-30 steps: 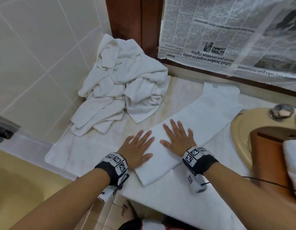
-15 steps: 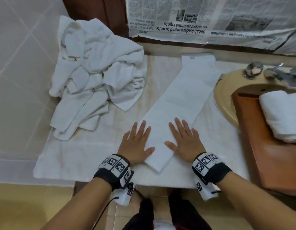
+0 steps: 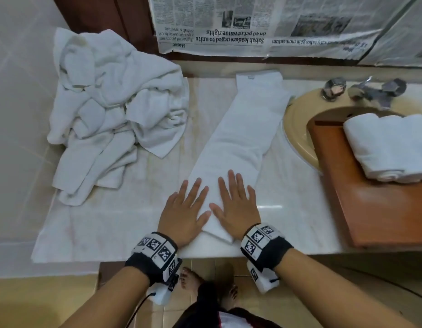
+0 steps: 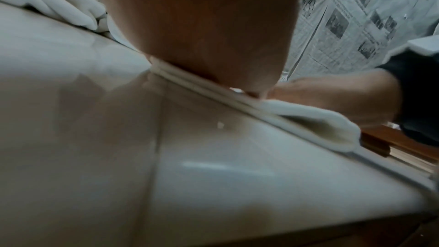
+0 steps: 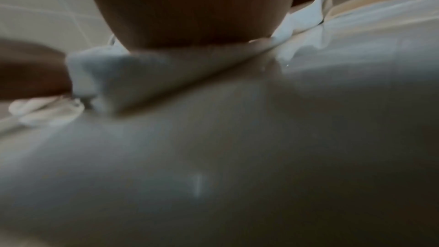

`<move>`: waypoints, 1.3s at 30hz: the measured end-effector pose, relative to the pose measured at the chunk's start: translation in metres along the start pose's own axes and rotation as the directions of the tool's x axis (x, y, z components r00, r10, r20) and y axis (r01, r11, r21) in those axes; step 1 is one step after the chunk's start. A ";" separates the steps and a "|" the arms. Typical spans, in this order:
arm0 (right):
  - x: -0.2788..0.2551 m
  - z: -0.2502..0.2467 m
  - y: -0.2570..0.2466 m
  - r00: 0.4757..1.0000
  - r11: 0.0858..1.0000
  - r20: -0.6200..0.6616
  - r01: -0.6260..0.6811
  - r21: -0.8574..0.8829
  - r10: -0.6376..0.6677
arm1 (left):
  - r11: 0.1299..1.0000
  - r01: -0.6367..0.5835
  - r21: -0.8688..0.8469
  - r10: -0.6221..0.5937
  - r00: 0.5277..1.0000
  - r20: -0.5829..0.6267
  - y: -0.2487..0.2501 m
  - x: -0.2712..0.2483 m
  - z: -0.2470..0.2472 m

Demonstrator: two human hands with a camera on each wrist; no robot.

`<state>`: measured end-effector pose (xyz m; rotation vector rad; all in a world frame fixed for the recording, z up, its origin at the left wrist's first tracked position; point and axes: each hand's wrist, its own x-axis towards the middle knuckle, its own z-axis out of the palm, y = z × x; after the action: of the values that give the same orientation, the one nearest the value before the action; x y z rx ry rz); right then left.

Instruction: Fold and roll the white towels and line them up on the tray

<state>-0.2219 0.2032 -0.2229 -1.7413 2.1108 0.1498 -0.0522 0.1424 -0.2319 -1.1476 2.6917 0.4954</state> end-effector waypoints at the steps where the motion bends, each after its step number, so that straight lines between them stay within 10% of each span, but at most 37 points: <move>1: -0.005 0.005 0.004 1.000 1.000 -0.023 0.010 -0.014 -0.011 | 1.000 0.019 0.000 -0.019 1.000 -0.021 0.000 0.000 0.001; 9: -0.031 0.002 0.061 1.000 1.000 -0.009 -0.012 0.008 0.012 | 0.988 0.147 -0.038 -0.147 0.989 0.005 0.009 0.000 -0.001; 15: -0.061 0.000 0.049 0.909 0.774 -0.379 0.111 0.623 0.175 | 0.975 0.218 -0.032 -0.217 0.975 0.040 0.039 -0.003 0.004; 23: -0.078 -0.018 0.064 0.971 0.475 0.103 -0.196 0.858 0.213 | 0.935 0.343 -0.088 -0.339 0.939 0.056 0.088 0.006 0.009; 31: -0.080 -0.019 0.090 1.000 0.807 0.005 -0.014 0.590 0.014 | 0.897 0.422 -0.130 -0.418 0.907 0.061 0.117 0.031 0.009; 39: -0.068 -0.010 0.112 0.960 0.808 -0.251 0.050 0.588 0.123 | 0.878 0.436 -0.198 -0.425 0.900 0.095 0.121 0.040 0.004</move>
<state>-0.3216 0.2870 -0.2069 -1.3902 2.0611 -0.7170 -0.1673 0.1951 -0.2193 -1.7109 2.2730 0.7348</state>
